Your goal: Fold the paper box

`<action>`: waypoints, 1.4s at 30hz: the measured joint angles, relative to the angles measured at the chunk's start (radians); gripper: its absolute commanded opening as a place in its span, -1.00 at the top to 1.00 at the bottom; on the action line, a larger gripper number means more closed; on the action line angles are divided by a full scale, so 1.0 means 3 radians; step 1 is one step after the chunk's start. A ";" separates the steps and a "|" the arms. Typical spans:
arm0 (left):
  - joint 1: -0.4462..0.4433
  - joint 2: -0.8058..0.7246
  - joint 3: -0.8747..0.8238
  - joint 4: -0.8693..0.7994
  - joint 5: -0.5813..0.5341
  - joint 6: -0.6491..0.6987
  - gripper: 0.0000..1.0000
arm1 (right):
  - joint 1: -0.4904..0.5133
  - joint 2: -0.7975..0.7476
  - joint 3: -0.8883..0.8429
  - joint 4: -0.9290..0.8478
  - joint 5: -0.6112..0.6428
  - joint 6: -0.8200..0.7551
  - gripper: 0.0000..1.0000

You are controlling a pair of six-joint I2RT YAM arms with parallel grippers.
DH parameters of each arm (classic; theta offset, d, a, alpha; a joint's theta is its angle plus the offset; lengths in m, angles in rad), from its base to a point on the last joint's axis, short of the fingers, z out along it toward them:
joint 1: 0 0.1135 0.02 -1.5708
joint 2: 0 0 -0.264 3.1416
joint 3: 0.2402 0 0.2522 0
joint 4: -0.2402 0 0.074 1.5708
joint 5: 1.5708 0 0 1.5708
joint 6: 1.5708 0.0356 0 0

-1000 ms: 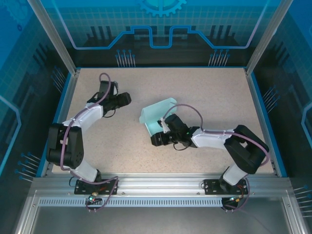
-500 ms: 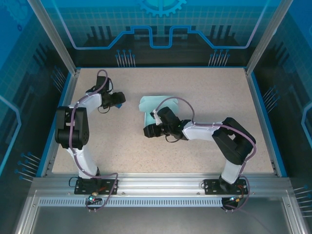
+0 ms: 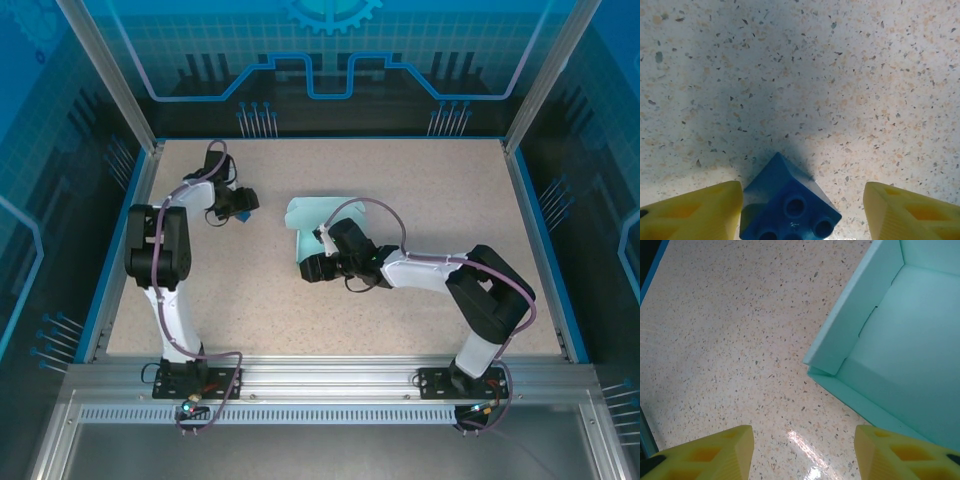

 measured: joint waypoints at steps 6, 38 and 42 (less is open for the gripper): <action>-0.0047 0.0013 0.0031 -0.0121 -0.0051 0.0072 -0.24 | 0.0000 0.0000 0.0000 -0.0018 0.0000 0.0001 -0.12; -0.0315 0.0249 0.0464 -0.0440 -0.0193 0.0148 -0.13 | -0.0022 0.0013 -0.0146 -0.0043 -0.0011 -0.0009 -0.11; -0.0340 0.0318 0.0528 -0.0472 -0.0203 0.0164 0.03 | -0.0022 0.0014 -0.0163 -0.0043 -0.0011 -0.0009 -0.11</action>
